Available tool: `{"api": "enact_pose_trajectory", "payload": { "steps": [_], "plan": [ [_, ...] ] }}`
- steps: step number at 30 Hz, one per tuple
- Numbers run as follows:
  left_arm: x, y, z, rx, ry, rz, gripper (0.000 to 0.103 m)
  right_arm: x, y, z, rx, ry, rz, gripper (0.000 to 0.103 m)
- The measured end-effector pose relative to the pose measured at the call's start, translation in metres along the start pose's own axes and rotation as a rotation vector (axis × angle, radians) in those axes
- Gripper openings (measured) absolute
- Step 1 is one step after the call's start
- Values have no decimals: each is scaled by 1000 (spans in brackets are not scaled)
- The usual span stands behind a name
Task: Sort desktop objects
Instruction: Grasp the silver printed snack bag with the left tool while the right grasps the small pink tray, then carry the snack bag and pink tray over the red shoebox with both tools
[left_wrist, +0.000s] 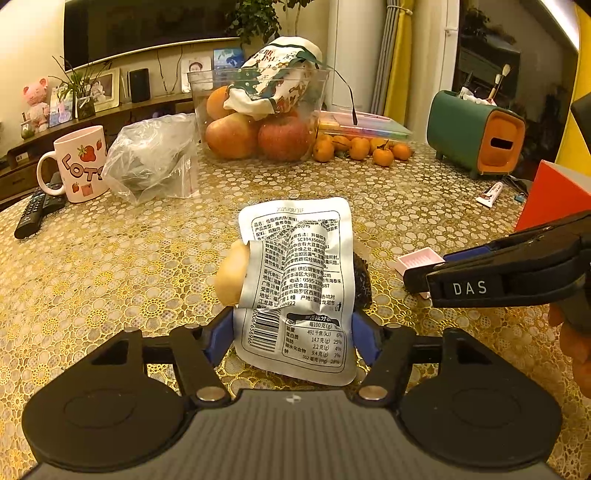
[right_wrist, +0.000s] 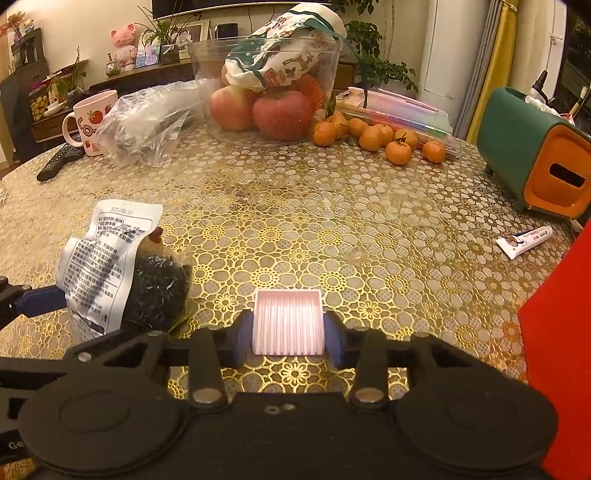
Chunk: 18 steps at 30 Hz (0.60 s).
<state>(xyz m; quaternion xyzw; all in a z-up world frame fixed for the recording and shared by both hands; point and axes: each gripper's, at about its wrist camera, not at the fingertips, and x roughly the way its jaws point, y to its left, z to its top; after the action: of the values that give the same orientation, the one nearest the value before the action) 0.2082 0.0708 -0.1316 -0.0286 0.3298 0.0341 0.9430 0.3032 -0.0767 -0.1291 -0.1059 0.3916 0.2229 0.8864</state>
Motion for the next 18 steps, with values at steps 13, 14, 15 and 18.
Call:
{"api": "enact_pose_trajectory", "payload": {
  "steps": [13,14,15,18],
  "plan": [
    [-23,-9,-3,-4,-6,-24,63,-32,-4,-13,25,-14,21,40],
    [-26,-10,-3,-3,-7,-28,63,-36,-5,-14,29,-15,23,40],
    [-29,-11,-2,-2,-8,-32,63,-40,-6,-16,33,-18,27,40],
    [-39,-17,-2,6,-15,-41,63,-53,-9,-20,44,-23,29,40]
  ]
}}
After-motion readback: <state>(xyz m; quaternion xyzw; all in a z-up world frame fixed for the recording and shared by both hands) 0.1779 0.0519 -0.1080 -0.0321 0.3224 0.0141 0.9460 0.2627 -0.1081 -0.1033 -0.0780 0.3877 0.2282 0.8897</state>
